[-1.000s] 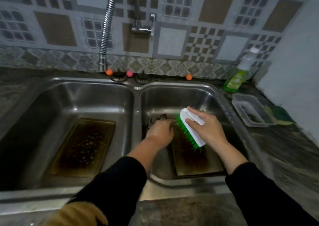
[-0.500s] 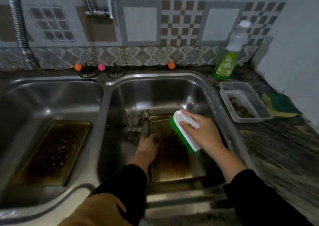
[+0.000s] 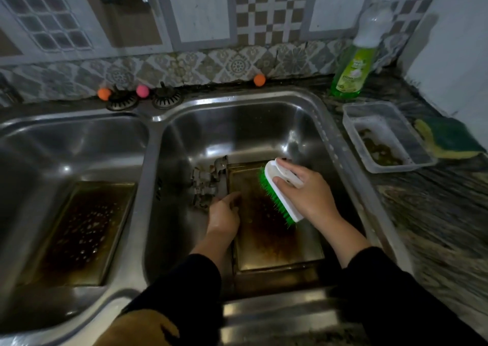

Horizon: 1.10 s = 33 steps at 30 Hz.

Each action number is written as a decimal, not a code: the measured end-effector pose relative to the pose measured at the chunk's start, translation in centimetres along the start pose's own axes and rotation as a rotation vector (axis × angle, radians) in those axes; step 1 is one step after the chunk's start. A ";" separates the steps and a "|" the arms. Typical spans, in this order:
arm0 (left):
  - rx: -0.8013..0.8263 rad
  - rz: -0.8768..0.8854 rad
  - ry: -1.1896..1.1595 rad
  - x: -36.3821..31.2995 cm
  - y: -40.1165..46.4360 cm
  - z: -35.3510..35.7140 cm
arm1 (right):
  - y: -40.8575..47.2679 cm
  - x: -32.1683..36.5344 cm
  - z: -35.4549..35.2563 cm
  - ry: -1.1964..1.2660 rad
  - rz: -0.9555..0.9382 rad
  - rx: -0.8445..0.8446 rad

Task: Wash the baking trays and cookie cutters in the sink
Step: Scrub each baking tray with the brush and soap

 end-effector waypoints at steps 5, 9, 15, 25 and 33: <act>0.050 0.006 -0.089 -0.7 -0.2 -0.8 | 0.3 1.0 -0.3 -0.017 -0.042 -0.027; 0.061 0.043 -0.121 -1.5 -0.6 -1.3 | 1.3 3.0 -2.8 -0.049 -0.104 -0.073; 0.112 0.061 -0.267 -2.4 -1.6 -1.6 | 3.7 5.7 -11.5 -0.172 -0.145 -0.316; 0.148 0.060 -0.587 -3.8 -2.3 -1.5 | 6.6 -1.8 -16.6 -0.513 0.176 -0.279; 0.071 0.157 -0.787 -4.5 -3.8 -3.3 | 6.3 3.4 -15.9 -0.409 0.037 -0.383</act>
Point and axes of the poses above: each hand's wrist, its own y-axis towards the middle knuckle, its own z-axis out of the palm, x = y × z, the point moved 4 cm from there along y, towards the middle knuckle, and after that the axes turned 7 degrees about -z, right-handed, at the moved point
